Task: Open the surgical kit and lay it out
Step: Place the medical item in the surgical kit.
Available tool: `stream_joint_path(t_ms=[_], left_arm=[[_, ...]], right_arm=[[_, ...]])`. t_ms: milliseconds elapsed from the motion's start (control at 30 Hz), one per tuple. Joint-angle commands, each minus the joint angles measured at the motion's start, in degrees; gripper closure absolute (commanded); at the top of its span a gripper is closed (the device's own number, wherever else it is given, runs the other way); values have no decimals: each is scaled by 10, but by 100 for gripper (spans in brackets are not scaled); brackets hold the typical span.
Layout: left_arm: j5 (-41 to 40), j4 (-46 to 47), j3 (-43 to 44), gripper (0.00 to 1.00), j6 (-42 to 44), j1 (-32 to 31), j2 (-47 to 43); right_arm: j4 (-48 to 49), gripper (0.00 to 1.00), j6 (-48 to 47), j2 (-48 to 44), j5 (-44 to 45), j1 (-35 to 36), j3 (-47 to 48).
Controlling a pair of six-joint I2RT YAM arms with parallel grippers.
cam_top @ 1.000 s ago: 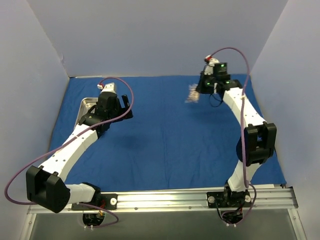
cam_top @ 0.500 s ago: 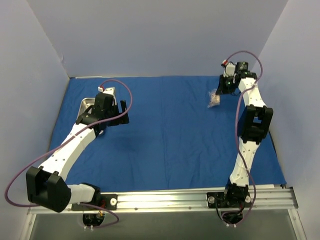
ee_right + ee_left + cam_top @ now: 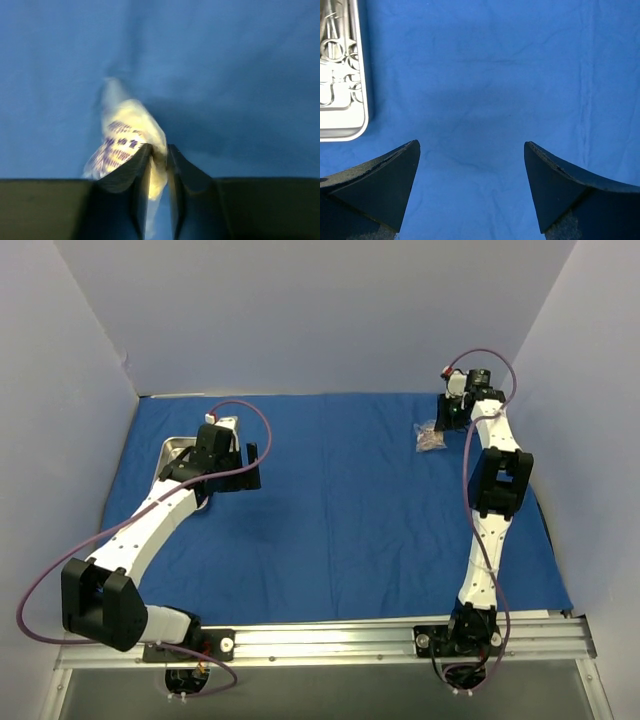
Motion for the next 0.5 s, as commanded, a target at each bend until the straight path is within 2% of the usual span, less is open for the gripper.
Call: stream_joint_path(t_ms=[0,67,100,200,333,367,467], left_arm=[[15,9,22,6,12,3,2],[18,13,18,6,7,3,5],[18,13,17,6,6,3,6],[19,14,17,6,5,3,9],[18,16,17,6,3,4,10],[19,17,17,6,2,4,10],[19,19,14,6,-3,4,12]], right_arm=[[65,77,20,-20,80,-3,4],[90,71,30,-34,112,-3,-7],[96,64,36,-34,120,-4,-16],[120,62,59,-52,135,-1,-52],[230,63,92,-115,142,11,-176],[266,66,104,-130,138,14,-194],[295,70,109,-145,138,23,-230]])
